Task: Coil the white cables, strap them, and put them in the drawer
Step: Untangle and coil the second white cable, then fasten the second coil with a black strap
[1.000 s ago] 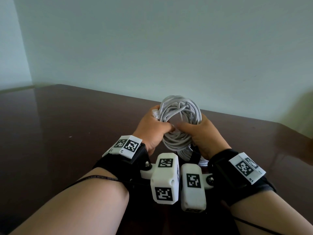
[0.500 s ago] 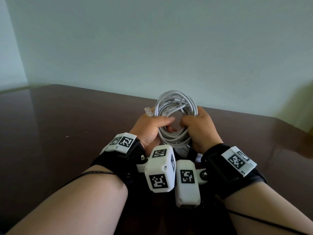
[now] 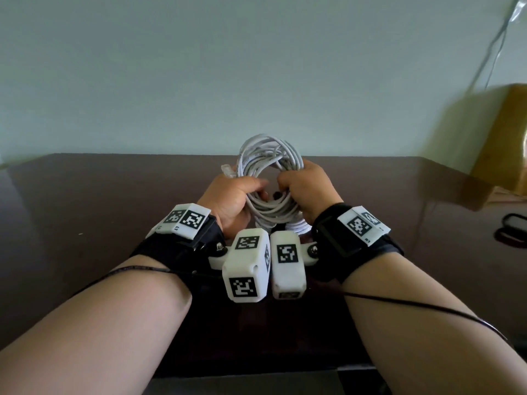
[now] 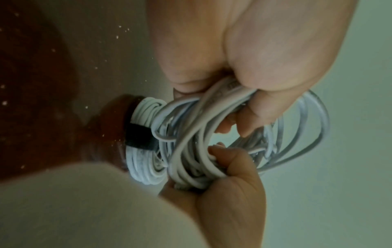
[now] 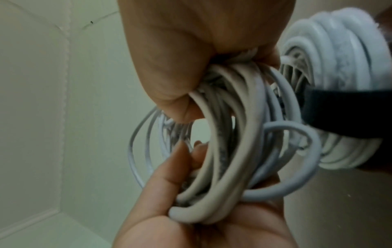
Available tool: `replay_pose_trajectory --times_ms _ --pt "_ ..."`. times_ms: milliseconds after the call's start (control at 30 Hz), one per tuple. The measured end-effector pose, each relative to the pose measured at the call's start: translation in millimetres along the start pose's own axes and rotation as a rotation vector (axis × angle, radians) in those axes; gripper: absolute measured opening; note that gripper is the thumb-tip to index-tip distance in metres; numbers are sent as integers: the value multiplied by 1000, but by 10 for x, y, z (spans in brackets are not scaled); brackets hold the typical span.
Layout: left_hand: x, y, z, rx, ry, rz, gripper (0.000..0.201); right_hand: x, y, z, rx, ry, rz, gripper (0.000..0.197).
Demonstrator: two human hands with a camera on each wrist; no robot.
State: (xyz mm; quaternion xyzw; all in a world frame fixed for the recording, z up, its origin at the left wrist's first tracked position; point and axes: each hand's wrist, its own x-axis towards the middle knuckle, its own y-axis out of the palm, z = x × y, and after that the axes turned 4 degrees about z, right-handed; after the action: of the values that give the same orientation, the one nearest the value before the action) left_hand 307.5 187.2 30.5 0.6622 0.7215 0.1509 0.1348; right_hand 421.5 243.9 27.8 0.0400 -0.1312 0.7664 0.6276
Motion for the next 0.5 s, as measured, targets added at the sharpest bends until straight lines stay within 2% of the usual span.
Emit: replay_pose_trajectory --times_ms 167,300,400,500 --pt "-31 276 -7 1 -23 19 16 -106 -320 76 -83 77 35 16" --pt "-27 636 126 27 -59 13 14 -203 -753 50 -142 94 -2 4" --pt "-9 959 280 61 -84 19 19 -291 -1084 -44 -80 115 -25 10" --pt "61 1270 452 77 -100 24 21 -409 -1447 -157 -34 114 -54 37"
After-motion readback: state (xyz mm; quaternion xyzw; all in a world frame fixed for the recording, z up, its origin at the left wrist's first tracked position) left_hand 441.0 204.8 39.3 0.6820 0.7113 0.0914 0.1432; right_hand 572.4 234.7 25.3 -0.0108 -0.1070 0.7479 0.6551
